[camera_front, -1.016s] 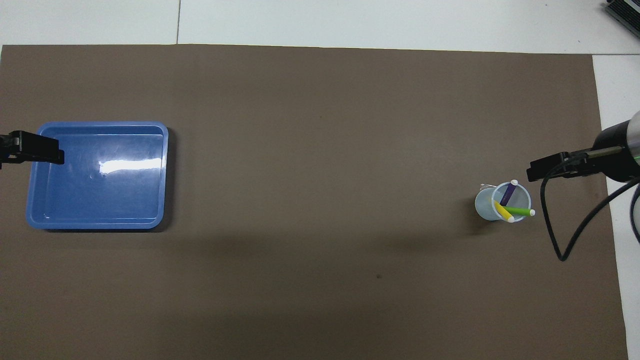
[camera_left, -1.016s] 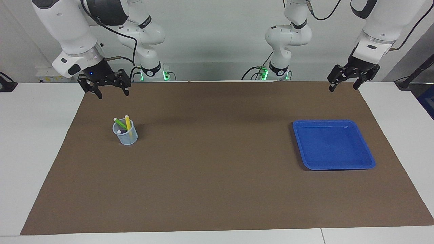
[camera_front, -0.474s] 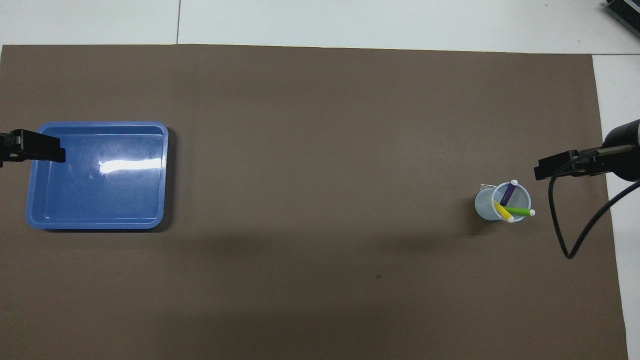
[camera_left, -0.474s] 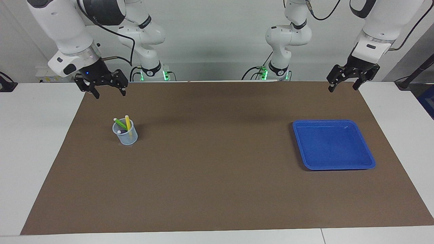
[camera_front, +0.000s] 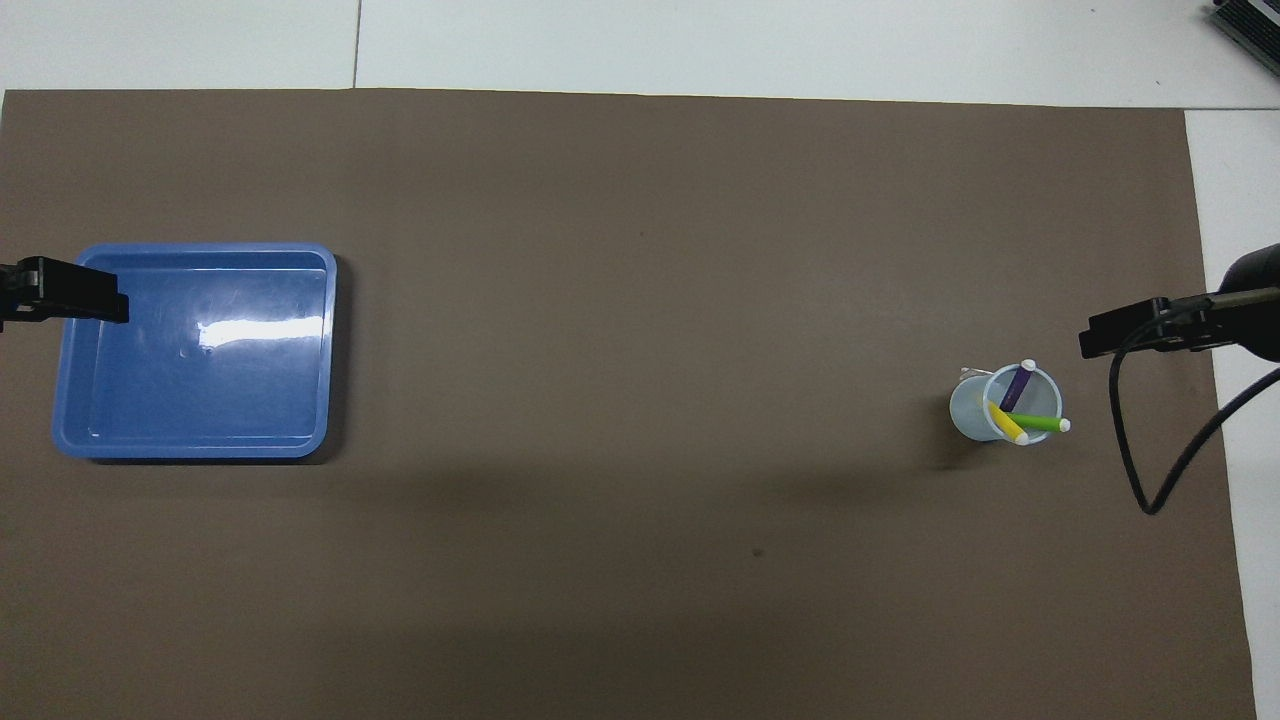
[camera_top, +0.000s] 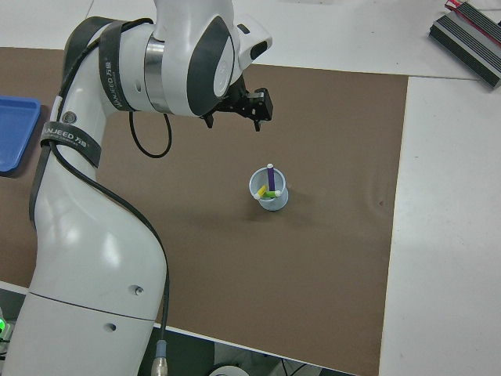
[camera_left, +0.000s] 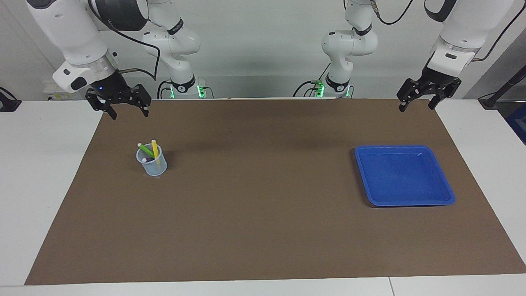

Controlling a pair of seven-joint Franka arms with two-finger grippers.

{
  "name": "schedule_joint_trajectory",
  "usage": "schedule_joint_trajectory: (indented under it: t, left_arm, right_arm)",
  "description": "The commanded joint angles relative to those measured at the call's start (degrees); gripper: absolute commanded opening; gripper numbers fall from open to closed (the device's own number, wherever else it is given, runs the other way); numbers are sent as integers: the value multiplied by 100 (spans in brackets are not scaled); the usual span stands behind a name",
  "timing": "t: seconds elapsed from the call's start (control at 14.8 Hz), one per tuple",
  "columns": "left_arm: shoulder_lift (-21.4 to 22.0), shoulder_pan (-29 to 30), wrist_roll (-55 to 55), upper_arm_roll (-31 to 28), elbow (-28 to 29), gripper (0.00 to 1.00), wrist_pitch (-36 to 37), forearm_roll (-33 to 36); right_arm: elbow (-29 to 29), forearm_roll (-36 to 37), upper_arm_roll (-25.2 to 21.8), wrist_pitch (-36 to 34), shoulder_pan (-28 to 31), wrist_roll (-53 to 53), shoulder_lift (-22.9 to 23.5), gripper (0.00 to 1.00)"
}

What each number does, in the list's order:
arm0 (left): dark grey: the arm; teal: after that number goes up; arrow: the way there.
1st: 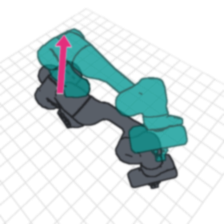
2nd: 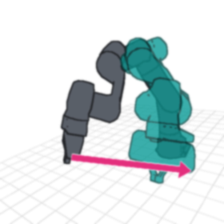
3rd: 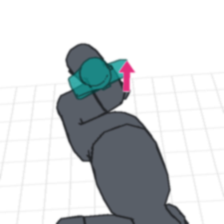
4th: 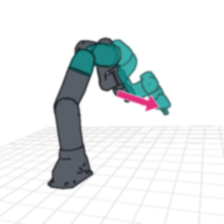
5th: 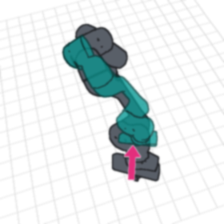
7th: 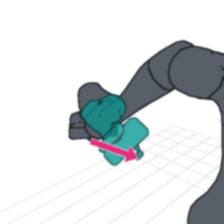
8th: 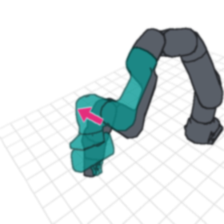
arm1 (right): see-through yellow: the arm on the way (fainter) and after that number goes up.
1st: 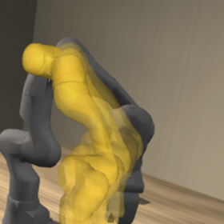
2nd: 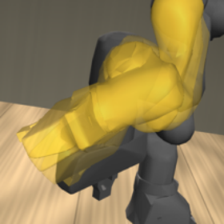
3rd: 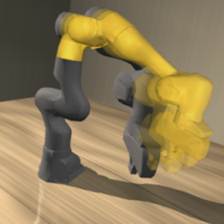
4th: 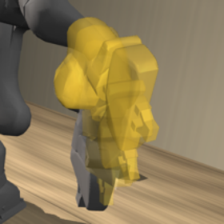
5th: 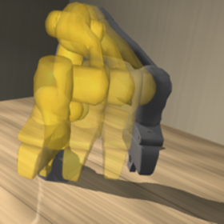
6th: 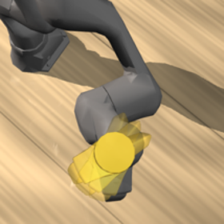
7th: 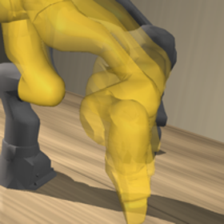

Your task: Transfer and insert pens with both arms

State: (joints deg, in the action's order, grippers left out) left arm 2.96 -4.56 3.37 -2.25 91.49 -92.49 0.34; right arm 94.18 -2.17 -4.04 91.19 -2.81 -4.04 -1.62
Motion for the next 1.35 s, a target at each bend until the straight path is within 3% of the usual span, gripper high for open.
schedule_joint_trajectory:
  t: [0.0, 1.29]
  left_arm:
    - [82, -19, -65, -21, 62, 100, -67, 90]
    - [90, -27, -56, -30, 62, 100, -59, 90]
  right_arm:
    - [-128, 6, 44, -57, 61, 79, 56, 100]
    - [-181, 138, 97, -233, 61, 79, 30, 100]
